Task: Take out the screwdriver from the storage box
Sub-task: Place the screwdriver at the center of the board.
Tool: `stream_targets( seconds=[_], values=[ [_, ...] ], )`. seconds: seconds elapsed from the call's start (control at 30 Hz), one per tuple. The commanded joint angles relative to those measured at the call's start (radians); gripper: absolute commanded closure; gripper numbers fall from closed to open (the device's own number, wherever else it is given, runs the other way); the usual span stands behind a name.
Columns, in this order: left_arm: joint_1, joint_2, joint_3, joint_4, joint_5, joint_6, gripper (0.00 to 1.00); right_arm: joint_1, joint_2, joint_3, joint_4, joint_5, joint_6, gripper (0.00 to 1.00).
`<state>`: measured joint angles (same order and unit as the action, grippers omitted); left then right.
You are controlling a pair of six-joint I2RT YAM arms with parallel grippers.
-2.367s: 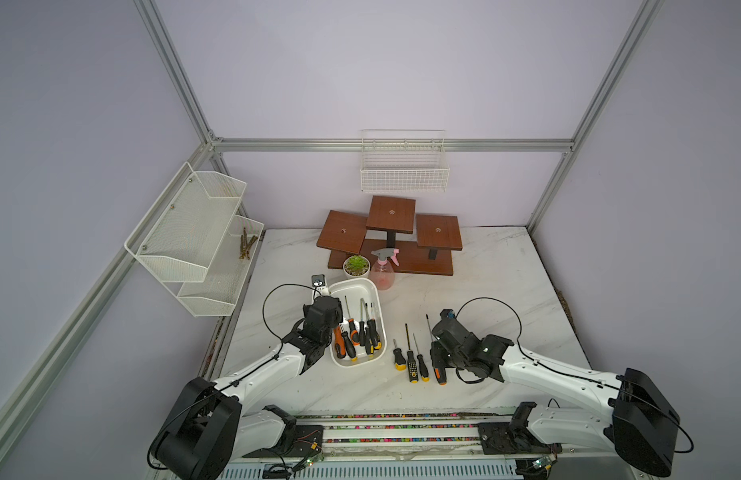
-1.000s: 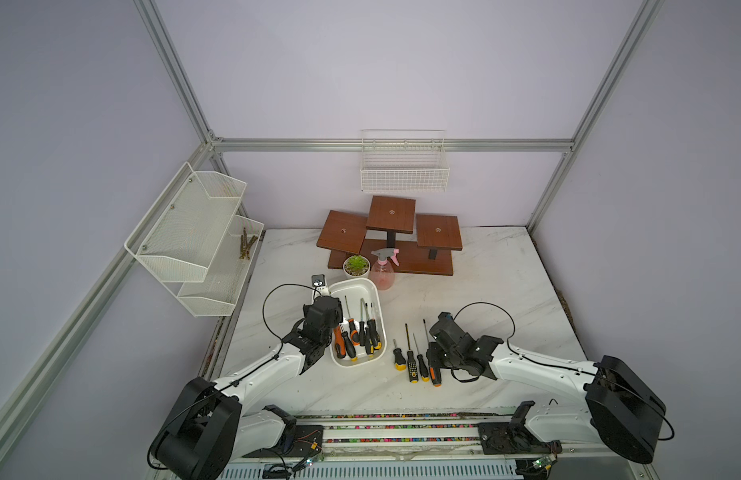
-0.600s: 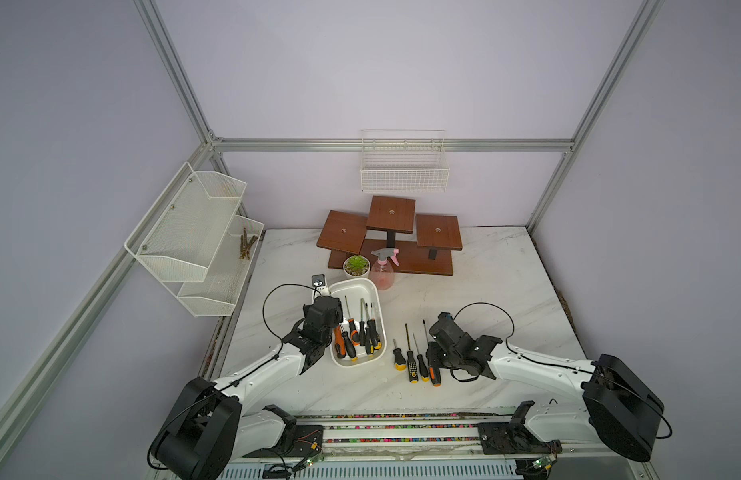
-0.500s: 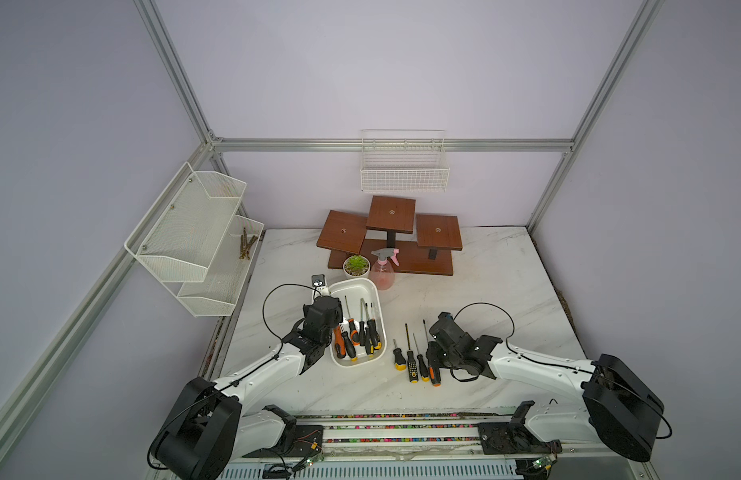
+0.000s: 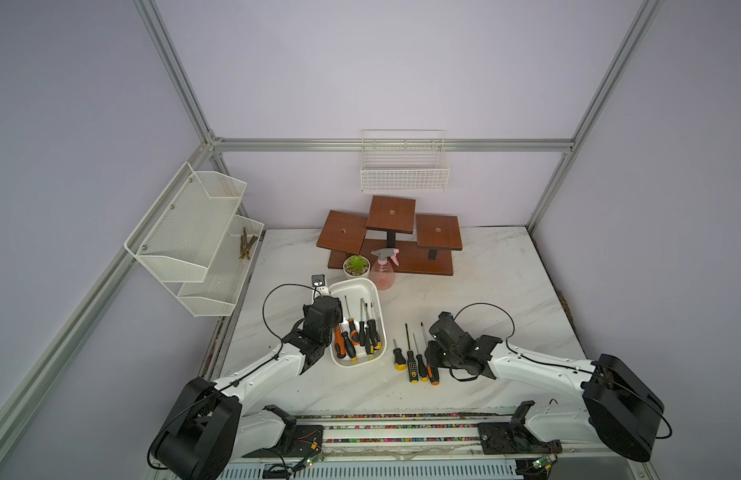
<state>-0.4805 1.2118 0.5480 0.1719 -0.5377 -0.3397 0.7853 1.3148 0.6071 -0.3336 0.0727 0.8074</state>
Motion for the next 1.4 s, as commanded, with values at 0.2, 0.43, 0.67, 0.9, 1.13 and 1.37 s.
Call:
stream_targets(
  seconds=[0.2, 0.43, 0.67, 0.9, 1.13, 1.37],
  values=[
    [-0.004, 0.009, 0.040, 0.050, -0.007, 0.007, 1.00, -0.011, 0.001, -0.013, 0.022, -0.001, 0.008, 0.64],
    [-0.004, 0.011, 0.043, 0.048, -0.007, 0.010, 1.00, -0.011, -0.031, 0.000, 0.004, -0.001, 0.010, 0.64],
    [-0.004, 0.014, 0.046, 0.044, -0.007, 0.010, 1.00, -0.014, -0.042, 0.034, -0.019, -0.001, 0.001, 0.63],
    [-0.004, 0.012, 0.043, 0.047, -0.007, 0.009, 1.00, -0.014, -0.055, 0.069, -0.055, -0.006, -0.022, 0.63],
    [-0.004, 0.009, 0.041, 0.050, -0.007, 0.011, 1.00, -0.010, -0.066, 0.158, -0.112, -0.014, -0.080, 0.63],
    [-0.004, 0.004, 0.037, 0.050, -0.006, 0.010, 1.00, 0.041, -0.049, 0.264, -0.164, 0.044, -0.121, 0.60]
  ],
)
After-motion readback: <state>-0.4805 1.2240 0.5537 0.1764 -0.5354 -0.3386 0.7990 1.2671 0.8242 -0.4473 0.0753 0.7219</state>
